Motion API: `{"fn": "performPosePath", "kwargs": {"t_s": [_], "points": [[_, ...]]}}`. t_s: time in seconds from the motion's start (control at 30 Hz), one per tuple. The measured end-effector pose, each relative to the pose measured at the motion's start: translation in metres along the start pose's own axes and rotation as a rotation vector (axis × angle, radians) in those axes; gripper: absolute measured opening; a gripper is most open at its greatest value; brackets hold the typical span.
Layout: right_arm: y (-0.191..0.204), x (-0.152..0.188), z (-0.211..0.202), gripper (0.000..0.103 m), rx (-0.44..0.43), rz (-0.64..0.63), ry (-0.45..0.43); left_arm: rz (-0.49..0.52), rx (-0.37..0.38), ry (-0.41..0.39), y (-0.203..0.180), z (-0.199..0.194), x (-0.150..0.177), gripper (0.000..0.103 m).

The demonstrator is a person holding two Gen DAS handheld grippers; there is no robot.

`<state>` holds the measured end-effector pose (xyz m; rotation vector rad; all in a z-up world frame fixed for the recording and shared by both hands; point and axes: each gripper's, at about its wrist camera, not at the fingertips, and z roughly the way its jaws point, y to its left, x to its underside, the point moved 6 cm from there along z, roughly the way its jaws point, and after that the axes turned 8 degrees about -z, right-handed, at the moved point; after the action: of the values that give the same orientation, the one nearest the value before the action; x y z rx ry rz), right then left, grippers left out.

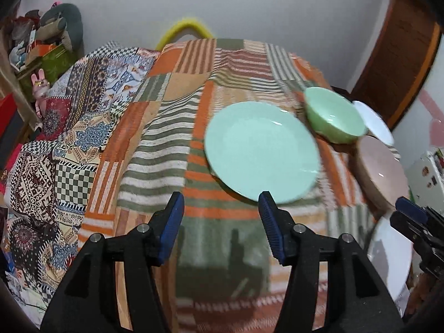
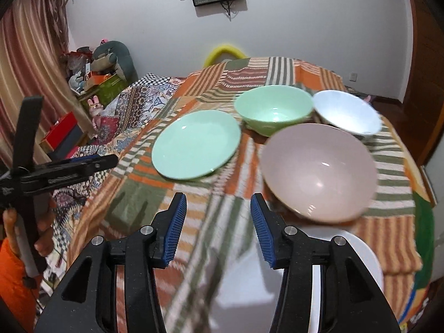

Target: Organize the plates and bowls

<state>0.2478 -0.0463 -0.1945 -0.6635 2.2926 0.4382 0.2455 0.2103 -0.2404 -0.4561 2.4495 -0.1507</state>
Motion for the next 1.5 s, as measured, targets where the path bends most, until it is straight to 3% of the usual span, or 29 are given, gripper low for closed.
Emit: {"fn": "performPosePath", "kwargs": {"t_s": [0.2,0.37,0.43,0.57,0.9,1.3,1.5], "points": [[0.004,-0.021,0.04,0.045,0.0,0.024,0.026,-0.035,0.028,0.062,0.016,0.05,-0.017,0.053],[0.001,-0.033,0.069,0.039,0.009,0.037,0.066,-0.05,0.074,0.105,0.02,0.087,-0.031,0.034],[0.001,-0.035,0.082,0.031,0.025,0.023,0.098,-0.054,0.082,0.118,0.021,0.099,-0.034,0.031],[0.001,-0.037,0.1,0.031,0.089,-0.008,0.128,-0.033,0.084,0.122,0.017,0.116,-0.038,0.026],[-0.001,-0.028,0.121,0.031,0.076,0.04,0.199,0.012,0.049,0.114,0.027,0.109,-0.031,0.02],[0.022,-0.031,0.135,0.03,-0.038,0.003,0.247,-0.051,0.118,0.169,0.063,0.076,0.003,0.02],[0.026,-0.034,0.152,0.026,-0.047,0.0,0.274,-0.035,0.067,0.157,0.061,0.087,-0.01,0.02]]}}
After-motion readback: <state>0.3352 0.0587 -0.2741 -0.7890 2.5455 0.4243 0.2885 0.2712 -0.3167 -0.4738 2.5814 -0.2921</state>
